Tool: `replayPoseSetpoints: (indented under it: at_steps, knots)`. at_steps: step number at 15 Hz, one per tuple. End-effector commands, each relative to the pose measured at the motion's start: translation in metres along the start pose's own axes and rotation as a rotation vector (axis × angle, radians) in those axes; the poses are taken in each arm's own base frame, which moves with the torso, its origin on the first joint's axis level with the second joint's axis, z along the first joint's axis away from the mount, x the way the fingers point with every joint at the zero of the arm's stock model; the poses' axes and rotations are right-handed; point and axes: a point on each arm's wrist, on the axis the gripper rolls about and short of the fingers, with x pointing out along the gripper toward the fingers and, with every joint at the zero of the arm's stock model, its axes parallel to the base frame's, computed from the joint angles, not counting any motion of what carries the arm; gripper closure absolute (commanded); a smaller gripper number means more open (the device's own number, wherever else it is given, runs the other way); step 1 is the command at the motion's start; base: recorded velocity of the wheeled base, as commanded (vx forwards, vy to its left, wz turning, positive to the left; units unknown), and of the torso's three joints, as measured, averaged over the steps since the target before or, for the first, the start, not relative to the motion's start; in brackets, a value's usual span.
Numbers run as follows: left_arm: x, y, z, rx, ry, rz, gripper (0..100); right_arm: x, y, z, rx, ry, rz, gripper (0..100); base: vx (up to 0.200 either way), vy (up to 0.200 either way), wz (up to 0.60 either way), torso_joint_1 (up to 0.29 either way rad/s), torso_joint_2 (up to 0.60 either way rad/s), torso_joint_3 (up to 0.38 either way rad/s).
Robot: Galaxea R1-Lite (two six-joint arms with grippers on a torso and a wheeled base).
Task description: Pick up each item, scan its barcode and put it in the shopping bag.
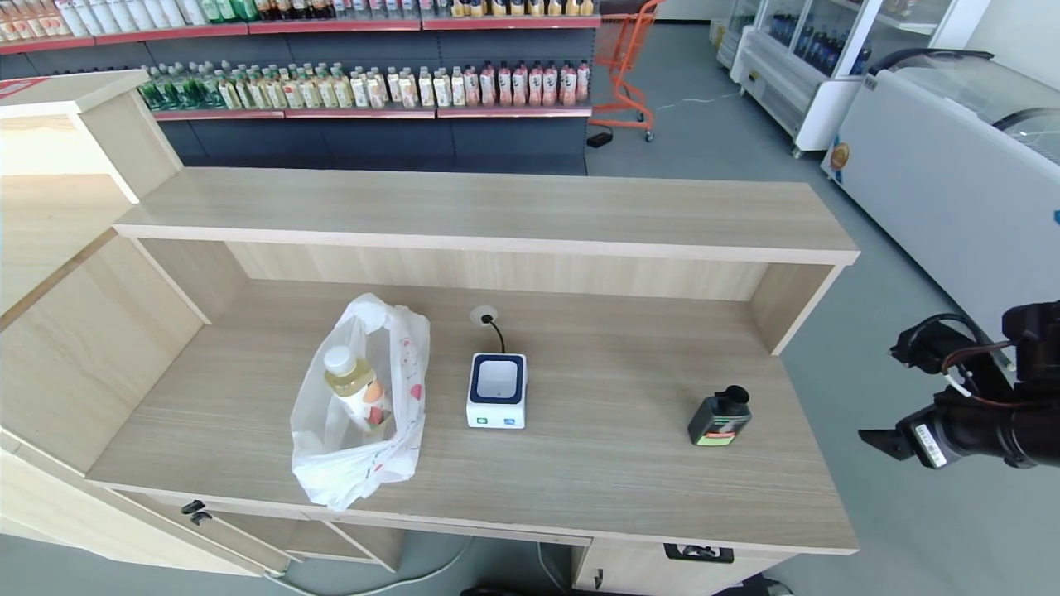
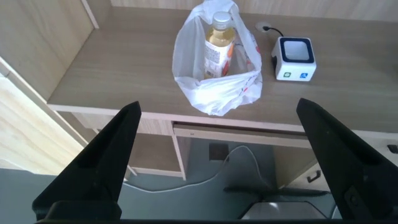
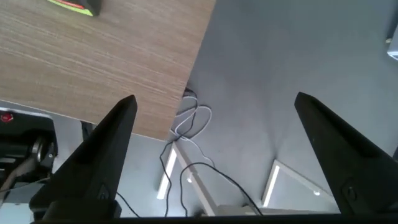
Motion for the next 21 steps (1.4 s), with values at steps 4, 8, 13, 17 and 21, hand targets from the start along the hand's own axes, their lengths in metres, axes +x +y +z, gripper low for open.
replayPoseSetpoints:
  at_steps: [4, 8, 13, 17, 21]
  knots:
    - [0.0, 0.0, 0.0, -0.001, 0.0, 0.0, 0, 0.023, 0.013, -0.007, -0.187, 0.057, 0.073, 0, 0.0, 0.0, 0.0, 0.0, 0.0, 0.0]
    - [0.0, 0.0, 0.0, -0.001, 0.0, 0.0, 0, 0.055, 0.046, -0.002, -0.281, 0.018, 0.239, 0, 0.0, 0.0, 0.0, 0.0, 0.0, 0.0]
    - [0.0, 0.0, 0.0, -0.001, 0.0, 0.0, 0, 0.1, 0.08, 0.022, -0.358, -0.087, 0.279, 0, 0.0, 0.0, 0.0, 0.0, 0.0, 0.0]
    - [0.0, 0.0, 0.0, -0.001, 0.0, 0.0, 0, 0.12, 0.099, 0.04, -0.395, -0.15, 0.308, 0, 0.0, 0.0, 0.0, 0.0, 0.0, 0.0]
    - [0.0, 0.0, 0.0, -0.001, 0.0, 0.0, 0, 0.129, 0.104, 0.036, -0.441, -0.14, 0.315, 0, 0.0, 0.0, 0.0, 0.0, 0.0, 0.0]
